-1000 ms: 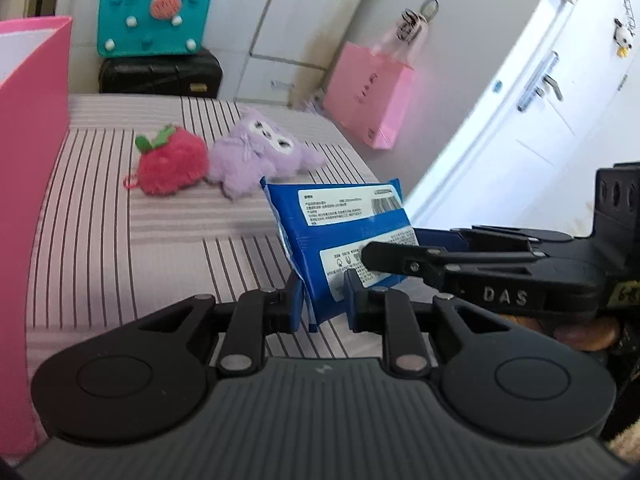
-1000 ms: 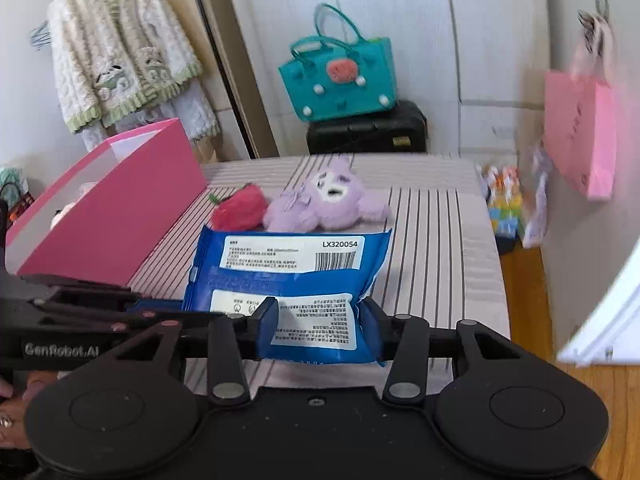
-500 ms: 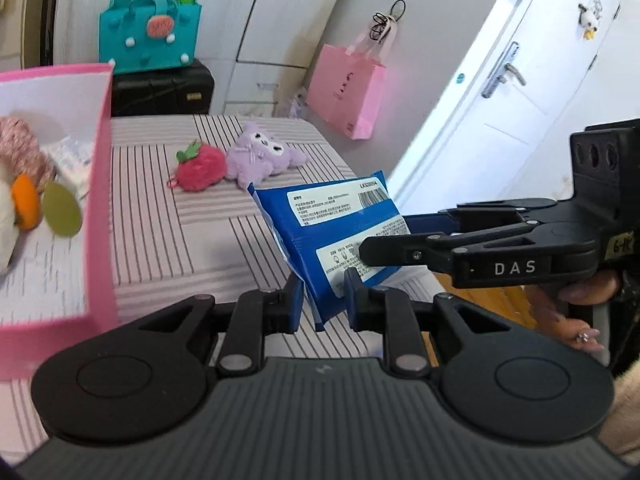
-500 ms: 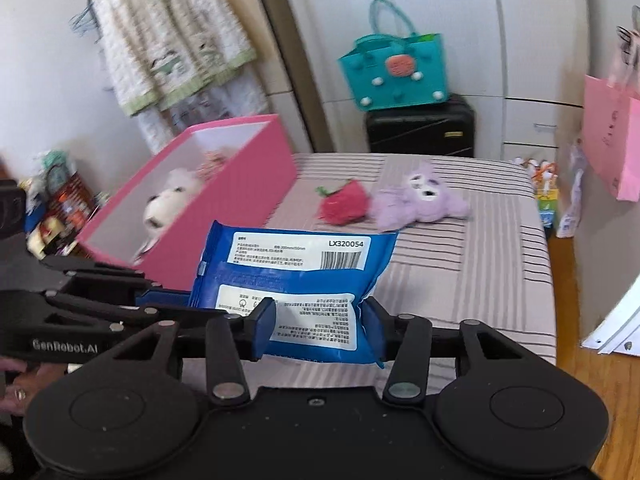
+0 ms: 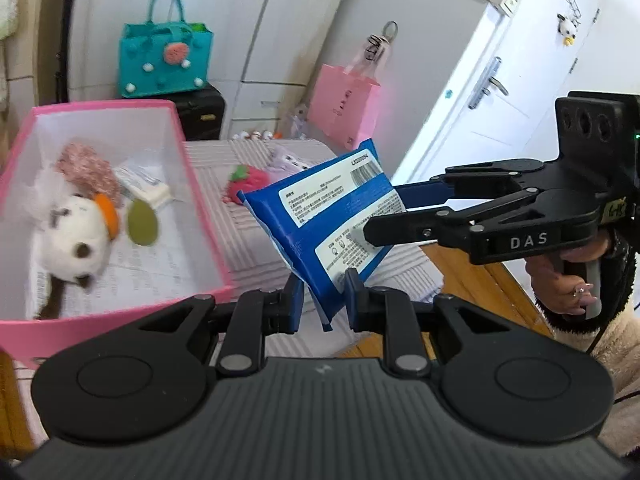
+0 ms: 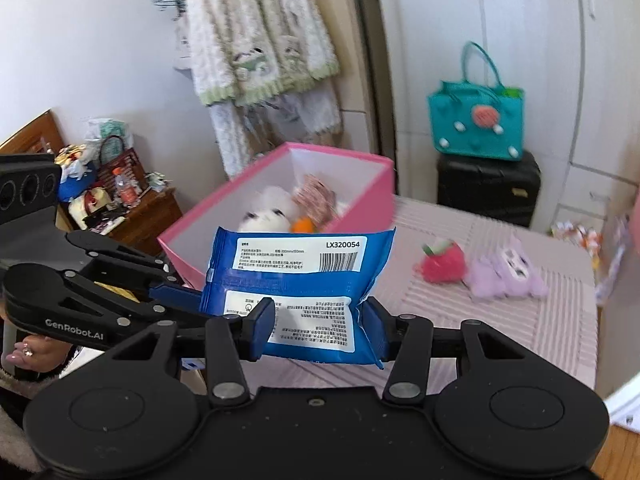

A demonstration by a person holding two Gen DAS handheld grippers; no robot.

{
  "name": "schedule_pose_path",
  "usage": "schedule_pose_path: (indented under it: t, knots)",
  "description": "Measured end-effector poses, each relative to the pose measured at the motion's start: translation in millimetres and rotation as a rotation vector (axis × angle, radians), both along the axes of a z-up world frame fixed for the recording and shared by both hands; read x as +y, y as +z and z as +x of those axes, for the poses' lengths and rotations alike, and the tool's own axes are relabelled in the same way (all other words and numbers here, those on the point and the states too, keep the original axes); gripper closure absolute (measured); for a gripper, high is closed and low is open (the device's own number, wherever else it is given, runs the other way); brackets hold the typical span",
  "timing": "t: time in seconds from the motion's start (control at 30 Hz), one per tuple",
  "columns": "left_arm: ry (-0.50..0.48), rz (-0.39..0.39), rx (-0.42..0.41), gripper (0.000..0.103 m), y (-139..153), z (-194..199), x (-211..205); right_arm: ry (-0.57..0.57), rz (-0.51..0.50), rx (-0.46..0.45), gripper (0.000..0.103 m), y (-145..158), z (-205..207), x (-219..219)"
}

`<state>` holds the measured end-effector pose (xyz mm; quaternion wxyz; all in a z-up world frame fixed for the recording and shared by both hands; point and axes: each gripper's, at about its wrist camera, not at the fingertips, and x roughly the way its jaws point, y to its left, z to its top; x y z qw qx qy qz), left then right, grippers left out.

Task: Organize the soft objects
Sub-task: 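Lift the wet-wipe pack and carry it toward the pink box, then lower the wet-wipe pack into the pink box and open both grippers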

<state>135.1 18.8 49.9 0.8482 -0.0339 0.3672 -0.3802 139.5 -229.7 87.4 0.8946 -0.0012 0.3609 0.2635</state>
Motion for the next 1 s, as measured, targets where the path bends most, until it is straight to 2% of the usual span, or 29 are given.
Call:
schedule_pose_path:
  t: [0.17,0.33,0.4,0.5,0.57,0.63,0.77,0.83,1.0]
  knots:
    - [0.064,0.017,-0.038,0.083,7.0,8.8,23.9,0.058,-0.006,-0.049,0.048,8.8,19.1,30.3]
    - [0.138,0.038,0.016,0.081,-3.5,35.1,45.6,0.093,0.004,-0.053,0.048,2.4,46.4,55.4]
    - [0.158,0.052,0.065,0.081,-12.2,48.8,51.4,0.109,0.004,-0.025,0.048,-2.6,60.8,64.1]
    - [0.177,0.052,0.151,0.081,-26.5,72.7,61.6,0.115,-0.003,0.007,0.056,-12.0,83.1,77.2]
    - [0.200,0.043,0.193,0.081,-35.6,85.1,69.3,0.134,-0.027,-0.003,0.070,-18.0,90.0,82.8]
    - [0.215,0.041,0.221,0.081,-43.0,91.8,76.8,0.152,-0.017,0.022,0.075,-21.8,95.4,83.3]
    - [0.206,0.052,0.258,0.081,-52.1,98.0,83.8,0.162,-0.006,0.105,0.076,-30.4,104.6,85.3]
    - [0.199,0.064,0.281,0.081,-54.1,101.9,86.0,0.157,-0.006,0.147,0.073,-35.5,107.1,87.8]
    - [0.173,0.089,0.317,0.080,-55.8,108.5,89.1,0.143,0.019,0.185,0.073,-39.7,108.5,91.5]
